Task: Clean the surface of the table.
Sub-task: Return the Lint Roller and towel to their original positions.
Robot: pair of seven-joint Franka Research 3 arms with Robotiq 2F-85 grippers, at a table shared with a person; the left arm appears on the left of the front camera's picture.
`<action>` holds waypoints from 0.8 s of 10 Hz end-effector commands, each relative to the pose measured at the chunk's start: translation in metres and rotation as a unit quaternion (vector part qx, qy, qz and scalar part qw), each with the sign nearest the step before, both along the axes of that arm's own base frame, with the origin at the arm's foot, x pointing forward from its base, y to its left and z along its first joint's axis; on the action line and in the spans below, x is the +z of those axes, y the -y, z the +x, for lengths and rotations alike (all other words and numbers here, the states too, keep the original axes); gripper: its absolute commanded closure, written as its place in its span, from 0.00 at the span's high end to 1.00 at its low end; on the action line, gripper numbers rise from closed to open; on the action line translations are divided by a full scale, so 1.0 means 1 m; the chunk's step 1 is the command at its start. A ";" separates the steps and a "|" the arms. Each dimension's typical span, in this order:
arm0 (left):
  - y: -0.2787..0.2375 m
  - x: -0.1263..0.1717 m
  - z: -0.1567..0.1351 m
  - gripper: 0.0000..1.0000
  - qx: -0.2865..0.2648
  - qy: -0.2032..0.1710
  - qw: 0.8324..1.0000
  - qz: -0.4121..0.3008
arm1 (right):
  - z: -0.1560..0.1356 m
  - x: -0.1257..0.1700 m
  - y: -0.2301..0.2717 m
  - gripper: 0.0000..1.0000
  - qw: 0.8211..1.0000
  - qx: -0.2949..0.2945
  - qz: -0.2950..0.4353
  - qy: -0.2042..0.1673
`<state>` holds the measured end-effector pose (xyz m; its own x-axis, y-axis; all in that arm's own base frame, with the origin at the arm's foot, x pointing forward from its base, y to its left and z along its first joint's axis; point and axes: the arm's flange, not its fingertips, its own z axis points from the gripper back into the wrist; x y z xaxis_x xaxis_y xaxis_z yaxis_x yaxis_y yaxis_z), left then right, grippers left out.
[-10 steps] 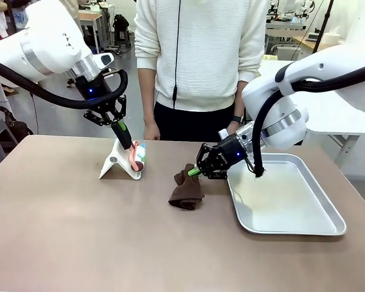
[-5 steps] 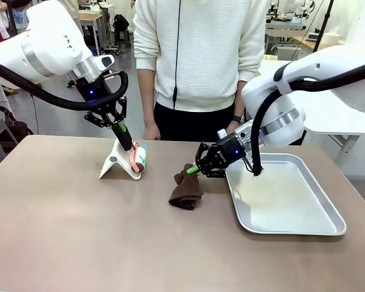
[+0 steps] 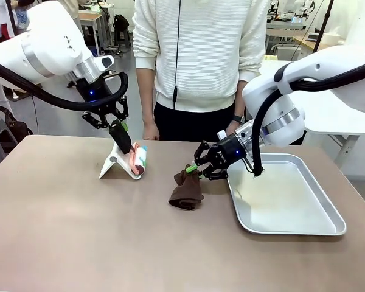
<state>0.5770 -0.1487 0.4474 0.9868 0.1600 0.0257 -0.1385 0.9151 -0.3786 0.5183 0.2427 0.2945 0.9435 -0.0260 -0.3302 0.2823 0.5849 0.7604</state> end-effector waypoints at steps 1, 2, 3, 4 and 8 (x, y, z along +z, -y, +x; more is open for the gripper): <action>-0.002 0.002 0.000 1.00 0.010 -0.005 1.000 0.012 | 0.011 0.004 0.000 1.00 1.000 0.000 -0.002 -0.020; -0.003 0.003 0.000 1.00 0.014 -0.003 1.000 0.012 | 0.012 0.003 0.001 1.00 1.000 -0.003 0.001 -0.021; -0.006 0.005 0.000 1.00 0.021 -0.002 1.000 0.010 | 0.012 0.003 0.002 1.00 1.000 -0.003 0.002 -0.023; -0.011 0.007 0.000 1.00 0.027 0.000 1.000 0.009 | 0.013 0.002 0.002 0.99 1.000 -0.002 0.003 -0.024; -0.046 0.016 -0.007 1.00 0.057 0.000 0.998 0.013 | 0.012 0.004 0.004 1.00 1.000 0.002 0.009 -0.018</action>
